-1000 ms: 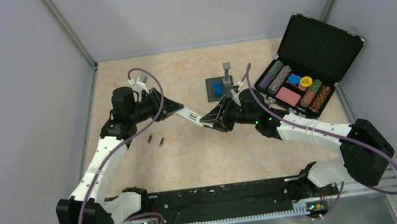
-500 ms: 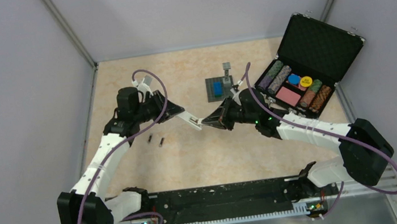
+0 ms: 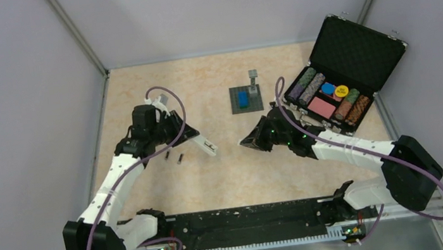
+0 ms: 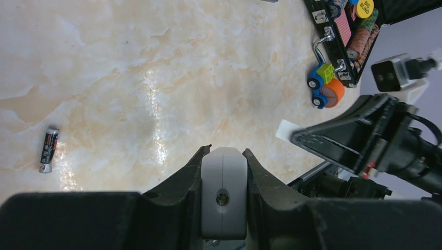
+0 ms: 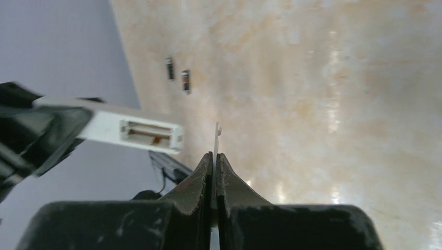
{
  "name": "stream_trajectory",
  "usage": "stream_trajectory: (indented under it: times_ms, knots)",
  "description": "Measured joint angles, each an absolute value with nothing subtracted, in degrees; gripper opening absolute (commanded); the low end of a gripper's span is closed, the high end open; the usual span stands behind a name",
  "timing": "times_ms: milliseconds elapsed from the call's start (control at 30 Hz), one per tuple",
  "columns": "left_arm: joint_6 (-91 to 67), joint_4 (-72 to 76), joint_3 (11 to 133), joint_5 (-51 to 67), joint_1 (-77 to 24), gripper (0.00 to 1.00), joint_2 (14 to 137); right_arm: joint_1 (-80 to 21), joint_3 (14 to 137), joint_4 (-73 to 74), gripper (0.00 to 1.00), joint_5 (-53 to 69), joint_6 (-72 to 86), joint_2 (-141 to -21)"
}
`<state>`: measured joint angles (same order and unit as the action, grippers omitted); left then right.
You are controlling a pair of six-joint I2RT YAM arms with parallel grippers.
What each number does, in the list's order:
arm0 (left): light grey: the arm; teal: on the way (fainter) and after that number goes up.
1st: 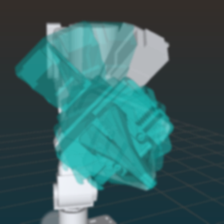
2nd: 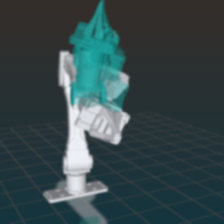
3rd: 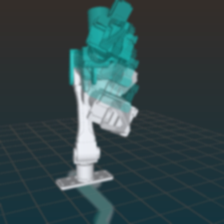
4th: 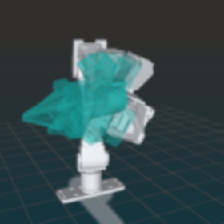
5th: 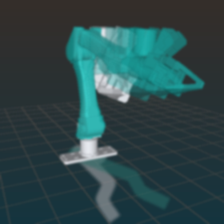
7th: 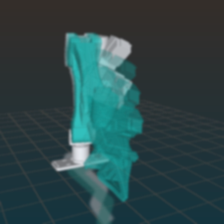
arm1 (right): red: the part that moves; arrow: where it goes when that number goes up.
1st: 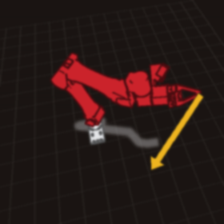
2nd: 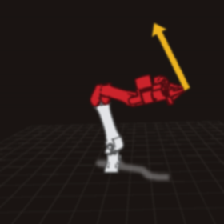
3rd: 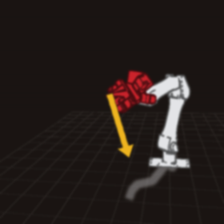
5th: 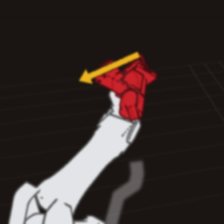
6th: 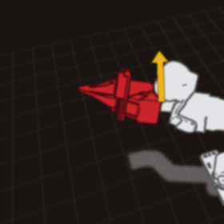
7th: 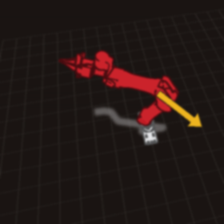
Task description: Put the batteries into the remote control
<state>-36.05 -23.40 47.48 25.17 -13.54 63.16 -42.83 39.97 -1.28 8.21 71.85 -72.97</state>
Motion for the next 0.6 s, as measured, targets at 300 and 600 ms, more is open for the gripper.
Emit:
stream_trajectory:
  times_ms: [300, 600]
  knots:
    - [-34.6, -25.8, 47.4, 24.0, -13.5, 0.0, 58.5, -42.8, 37.8, 5.0, 0.19, 0.4, 66.4, -78.7]
    - [-34.3, -28.8, 47.4, 21.1, -13.5, 0.0, 55.7, -42.8, 37.8, 10.4, 0.44, -5.0, 62.7, -79.8]
